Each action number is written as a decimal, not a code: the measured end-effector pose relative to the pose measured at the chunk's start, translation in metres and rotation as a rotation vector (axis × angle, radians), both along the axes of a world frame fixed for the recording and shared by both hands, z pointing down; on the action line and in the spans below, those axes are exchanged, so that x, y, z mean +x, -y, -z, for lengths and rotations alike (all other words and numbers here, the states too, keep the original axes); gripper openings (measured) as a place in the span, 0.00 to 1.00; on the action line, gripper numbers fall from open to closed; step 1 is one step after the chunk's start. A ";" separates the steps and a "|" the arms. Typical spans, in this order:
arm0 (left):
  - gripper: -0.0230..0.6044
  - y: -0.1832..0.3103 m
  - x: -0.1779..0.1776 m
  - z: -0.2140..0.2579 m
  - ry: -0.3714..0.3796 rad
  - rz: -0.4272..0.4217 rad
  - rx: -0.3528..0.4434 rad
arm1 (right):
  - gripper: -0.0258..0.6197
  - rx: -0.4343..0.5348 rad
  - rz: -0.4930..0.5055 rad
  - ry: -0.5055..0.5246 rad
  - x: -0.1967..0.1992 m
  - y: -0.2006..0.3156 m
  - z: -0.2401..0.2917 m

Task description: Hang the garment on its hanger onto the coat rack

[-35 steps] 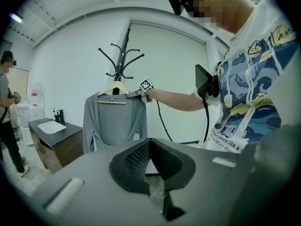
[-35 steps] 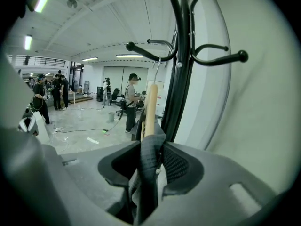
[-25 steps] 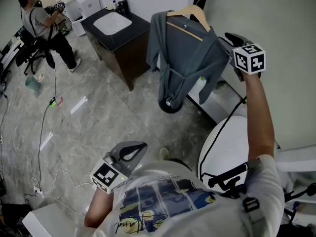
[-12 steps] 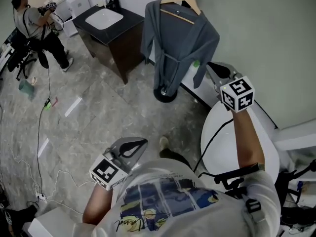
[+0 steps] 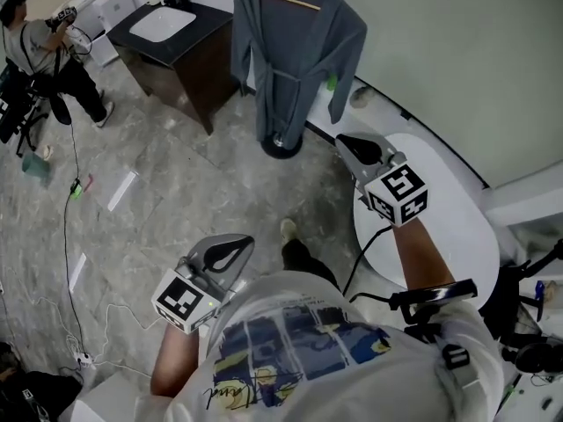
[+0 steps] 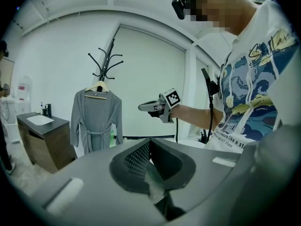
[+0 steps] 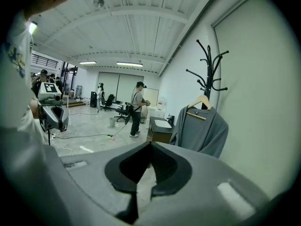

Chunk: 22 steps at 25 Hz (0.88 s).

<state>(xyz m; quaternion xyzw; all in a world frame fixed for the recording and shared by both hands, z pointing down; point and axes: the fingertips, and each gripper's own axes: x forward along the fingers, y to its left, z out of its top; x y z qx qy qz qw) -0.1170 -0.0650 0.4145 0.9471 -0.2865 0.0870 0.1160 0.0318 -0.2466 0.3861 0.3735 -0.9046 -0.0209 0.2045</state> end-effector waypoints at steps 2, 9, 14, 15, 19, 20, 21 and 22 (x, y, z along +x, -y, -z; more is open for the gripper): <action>0.04 -0.005 -0.001 0.003 0.000 -0.002 0.000 | 0.04 -0.007 0.005 0.004 -0.006 -0.017 -0.003; 0.04 -0.020 -0.006 0.003 -0.005 -0.012 0.011 | 0.04 -0.032 0.039 0.018 -0.029 -0.063 -0.013; 0.04 -0.026 -0.008 0.002 -0.003 -0.029 0.011 | 0.04 -0.047 0.058 0.021 -0.041 -0.086 -0.019; 0.04 -0.027 -0.008 0.003 -0.003 -0.029 0.013 | 0.04 -0.048 0.065 0.021 -0.044 -0.089 -0.019; 0.04 -0.030 -0.008 0.003 -0.002 -0.037 0.012 | 0.04 -0.051 0.081 0.016 -0.051 -0.101 -0.020; 0.04 -0.031 -0.009 0.003 -0.002 -0.038 0.012 | 0.04 -0.052 0.086 0.015 -0.054 -0.104 -0.020; 0.04 -0.031 -0.009 0.003 -0.003 -0.038 0.011 | 0.04 -0.054 0.093 0.014 -0.056 -0.106 -0.019; 0.04 -0.032 -0.009 0.003 -0.003 -0.038 0.011 | 0.04 -0.055 0.099 0.012 -0.058 -0.108 -0.019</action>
